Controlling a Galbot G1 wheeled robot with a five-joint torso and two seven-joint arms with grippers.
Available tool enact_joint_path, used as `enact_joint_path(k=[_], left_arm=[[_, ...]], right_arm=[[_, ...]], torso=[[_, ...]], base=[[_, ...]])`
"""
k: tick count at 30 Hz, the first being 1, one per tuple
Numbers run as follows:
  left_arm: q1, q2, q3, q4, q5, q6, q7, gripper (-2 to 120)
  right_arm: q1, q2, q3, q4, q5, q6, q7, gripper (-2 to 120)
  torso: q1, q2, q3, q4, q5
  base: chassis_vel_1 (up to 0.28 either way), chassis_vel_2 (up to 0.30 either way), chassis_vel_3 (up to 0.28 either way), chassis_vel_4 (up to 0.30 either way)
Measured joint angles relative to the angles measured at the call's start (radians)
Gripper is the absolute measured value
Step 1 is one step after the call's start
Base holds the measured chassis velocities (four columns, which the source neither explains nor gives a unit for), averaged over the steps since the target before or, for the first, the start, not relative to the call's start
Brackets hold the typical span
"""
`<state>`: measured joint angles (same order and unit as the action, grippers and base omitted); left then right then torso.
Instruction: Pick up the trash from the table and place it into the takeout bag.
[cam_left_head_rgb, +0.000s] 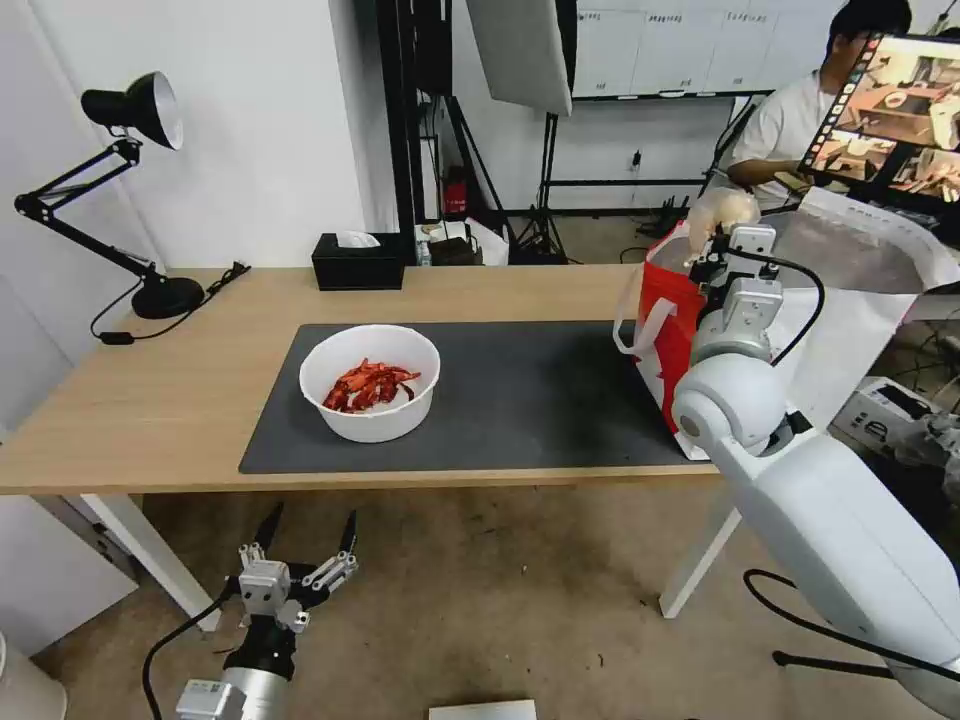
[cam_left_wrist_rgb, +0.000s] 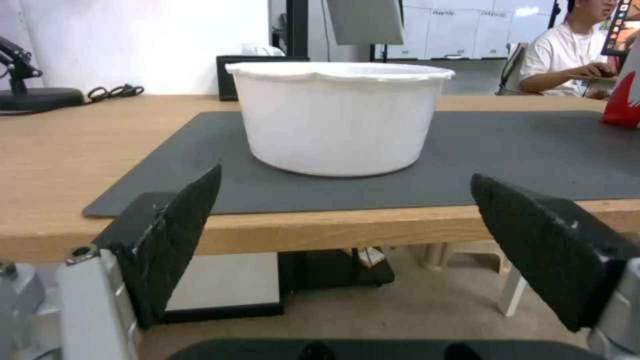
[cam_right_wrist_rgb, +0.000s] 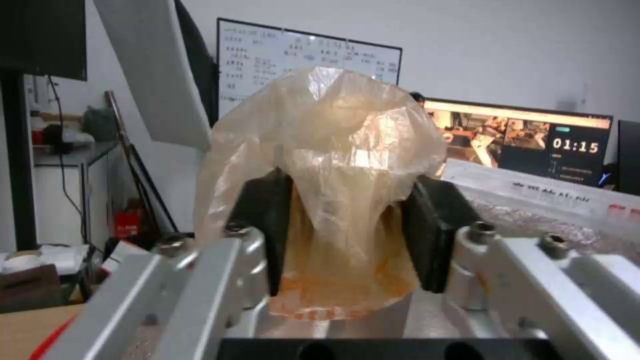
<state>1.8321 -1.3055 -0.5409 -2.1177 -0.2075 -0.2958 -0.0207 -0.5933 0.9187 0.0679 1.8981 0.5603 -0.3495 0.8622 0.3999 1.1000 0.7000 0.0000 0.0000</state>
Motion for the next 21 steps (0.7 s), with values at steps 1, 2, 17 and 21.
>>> enact_joint_path(k=[1,2,17,21], left_arm=[[0.001,-0.001,0.0,-0.001,0.0,0.0,0.0,100],[0.001,-0.001,0.0,-0.003,0.001,0.0,0.0,100],[0.003,-0.003,0.0,-0.008,0.003,0.001,0.001,100],[0.003,0.0,0.0,-0.01,0.003,0.002,0.001,100]], right_arm=[[0.001,-0.003,0.0,0.003,0.001,-0.004,0.0,47],[0.002,-0.005,0.0,0.007,0.002,-0.008,-0.001,54],[-0.008,-0.012,-0.001,0.014,0.003,-0.013,-0.017,99],[-0.009,-0.012,0.0,0.017,0.007,-0.012,-0.017,100]], torso=[[0.0,0.0,0.0,0.0,0.0],[0.0,0.0,0.0,-0.0001,0.0],[0.0,0.0,0.0,0.0,0.0],[0.0,0.0,0.0,0.0,0.0]], base=[[0.0,0.0,0.0,0.0],[0.0,0.0,0.0,0.0],[0.0,0.0,0.0,0.0],[0.0,0.0,0.0,0.0]])
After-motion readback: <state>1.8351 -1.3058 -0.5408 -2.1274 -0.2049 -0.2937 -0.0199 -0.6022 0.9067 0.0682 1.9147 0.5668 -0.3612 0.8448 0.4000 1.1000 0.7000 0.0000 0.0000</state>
